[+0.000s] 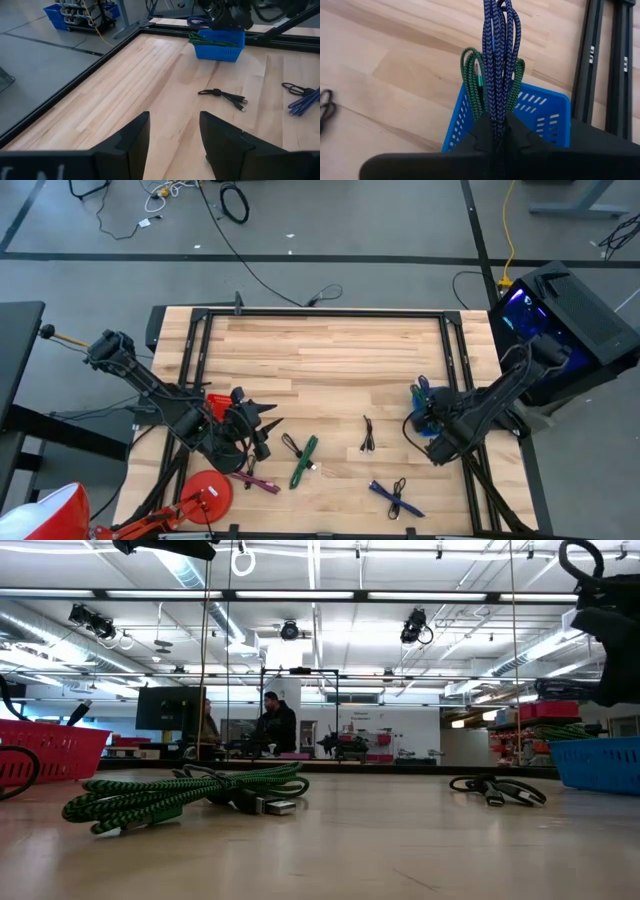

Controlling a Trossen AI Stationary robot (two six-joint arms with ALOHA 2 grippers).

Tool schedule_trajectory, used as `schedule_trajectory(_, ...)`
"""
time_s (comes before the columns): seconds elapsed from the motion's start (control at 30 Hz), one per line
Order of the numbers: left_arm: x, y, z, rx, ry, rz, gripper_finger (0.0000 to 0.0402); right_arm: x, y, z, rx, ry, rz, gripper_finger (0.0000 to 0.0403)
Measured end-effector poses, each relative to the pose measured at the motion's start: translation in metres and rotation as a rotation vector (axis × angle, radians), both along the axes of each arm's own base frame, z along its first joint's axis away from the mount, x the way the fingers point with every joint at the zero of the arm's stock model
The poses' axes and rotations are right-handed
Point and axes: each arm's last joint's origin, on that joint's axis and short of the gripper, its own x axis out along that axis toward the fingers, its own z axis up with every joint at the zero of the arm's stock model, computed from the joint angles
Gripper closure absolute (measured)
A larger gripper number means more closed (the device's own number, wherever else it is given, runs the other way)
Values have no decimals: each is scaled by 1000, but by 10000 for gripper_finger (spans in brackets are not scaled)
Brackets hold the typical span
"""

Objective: Pick & Place USB Port
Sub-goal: Put the top blue charger cable into the blue bin, then put the black charger cable into the red bin

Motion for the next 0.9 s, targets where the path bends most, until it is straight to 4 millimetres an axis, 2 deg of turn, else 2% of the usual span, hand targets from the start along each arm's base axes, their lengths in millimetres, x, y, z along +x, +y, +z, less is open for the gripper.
schedule_trajectory(0.37, 0, 0, 0, 0, 0, 0, 225, 5, 8, -16, -2, 111, -47, 383)
schedule_trajectory(0.9, 0, 0, 0, 0, 0, 0, 225, 5, 7, -16, -23, 119, -40, 255)
